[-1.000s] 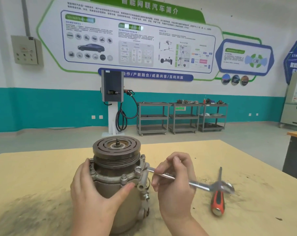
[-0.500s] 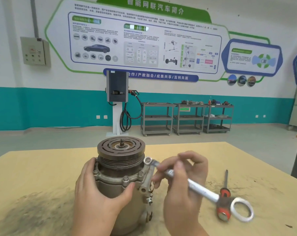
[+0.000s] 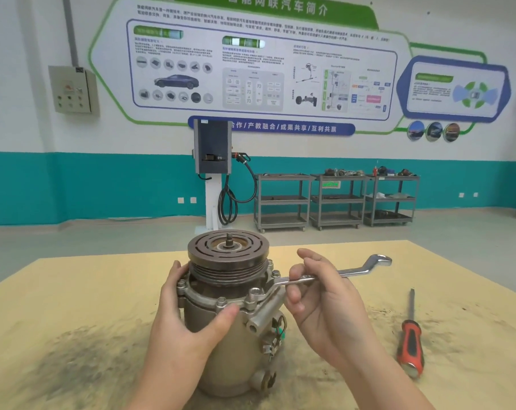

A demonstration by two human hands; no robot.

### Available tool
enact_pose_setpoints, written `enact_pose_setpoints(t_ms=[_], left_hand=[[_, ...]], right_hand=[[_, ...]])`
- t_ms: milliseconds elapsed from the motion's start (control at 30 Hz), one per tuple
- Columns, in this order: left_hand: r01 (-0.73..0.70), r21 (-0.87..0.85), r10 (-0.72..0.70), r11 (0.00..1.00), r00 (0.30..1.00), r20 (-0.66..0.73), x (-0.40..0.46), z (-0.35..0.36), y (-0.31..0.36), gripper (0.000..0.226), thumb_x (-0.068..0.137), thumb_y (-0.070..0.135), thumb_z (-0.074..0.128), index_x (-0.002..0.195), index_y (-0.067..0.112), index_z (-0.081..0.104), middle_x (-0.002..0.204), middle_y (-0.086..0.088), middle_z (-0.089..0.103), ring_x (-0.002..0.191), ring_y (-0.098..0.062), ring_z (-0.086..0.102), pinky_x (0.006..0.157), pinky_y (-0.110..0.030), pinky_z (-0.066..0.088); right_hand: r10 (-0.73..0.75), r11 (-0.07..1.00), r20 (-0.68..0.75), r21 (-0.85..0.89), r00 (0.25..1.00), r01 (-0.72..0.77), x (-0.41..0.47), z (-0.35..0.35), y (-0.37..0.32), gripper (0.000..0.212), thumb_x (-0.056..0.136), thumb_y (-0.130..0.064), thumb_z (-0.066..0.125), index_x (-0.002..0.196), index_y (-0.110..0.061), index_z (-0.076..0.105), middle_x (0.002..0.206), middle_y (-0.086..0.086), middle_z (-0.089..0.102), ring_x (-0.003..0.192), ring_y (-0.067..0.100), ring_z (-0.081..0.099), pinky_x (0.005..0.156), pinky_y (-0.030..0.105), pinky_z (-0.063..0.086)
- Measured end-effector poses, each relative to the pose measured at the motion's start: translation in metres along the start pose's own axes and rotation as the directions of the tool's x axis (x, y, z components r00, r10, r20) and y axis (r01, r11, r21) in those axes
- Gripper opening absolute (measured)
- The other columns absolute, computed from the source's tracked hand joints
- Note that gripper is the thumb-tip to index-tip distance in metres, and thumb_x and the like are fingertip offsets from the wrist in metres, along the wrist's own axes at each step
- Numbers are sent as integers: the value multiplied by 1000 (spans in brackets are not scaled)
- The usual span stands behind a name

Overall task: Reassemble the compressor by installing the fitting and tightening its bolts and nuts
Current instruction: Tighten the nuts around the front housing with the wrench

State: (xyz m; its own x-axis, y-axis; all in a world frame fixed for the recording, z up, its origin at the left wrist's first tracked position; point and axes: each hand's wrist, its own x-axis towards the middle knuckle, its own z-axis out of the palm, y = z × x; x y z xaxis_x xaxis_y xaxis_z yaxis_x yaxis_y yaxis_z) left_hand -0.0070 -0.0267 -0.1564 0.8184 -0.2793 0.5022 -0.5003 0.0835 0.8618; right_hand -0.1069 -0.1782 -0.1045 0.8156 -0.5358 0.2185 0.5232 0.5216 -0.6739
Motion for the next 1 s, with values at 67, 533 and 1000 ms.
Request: enact_pose_setpoints(t_ms=[67, 533, 1000], left_hand=[[2, -13, -3, 1000, 1000, -4, -1, 2, 2, 78, 39, 77, 74, 103, 85, 30, 150, 28, 33, 136, 2, 37, 113, -34, 33], [-45, -110, 39, 993, 998, -58, 0, 7, -4, 65, 39, 66, 78, 95, 73, 45, 134, 50, 28, 132, 12, 35, 112, -31, 33], [-21, -76, 14, 997, 996, -91, -1, 8, -1, 68, 38, 69, 77, 99, 69, 46, 146, 34, 33, 131, 5, 42, 113, -36, 35]], right_hand=[[34, 999, -11, 18, 999, -34, 2, -1, 0, 12, 96, -4, 41, 103, -6, 51, 58, 9, 56, 36, 16, 44, 33, 20, 34], [-327, 924, 47, -194, 944, 330, -13, 6, 21, 34, 95, 7, 30, 80, -13, 53, 59, 11, 57, 35, 20, 46, 35, 24, 35], [-550, 734, 128, -398, 825, 551, -25, 9, 28, 28, 83, -9, 43, 75, -23, 65, 63, 11, 65, 44, 20, 59, 40, 27, 45]])
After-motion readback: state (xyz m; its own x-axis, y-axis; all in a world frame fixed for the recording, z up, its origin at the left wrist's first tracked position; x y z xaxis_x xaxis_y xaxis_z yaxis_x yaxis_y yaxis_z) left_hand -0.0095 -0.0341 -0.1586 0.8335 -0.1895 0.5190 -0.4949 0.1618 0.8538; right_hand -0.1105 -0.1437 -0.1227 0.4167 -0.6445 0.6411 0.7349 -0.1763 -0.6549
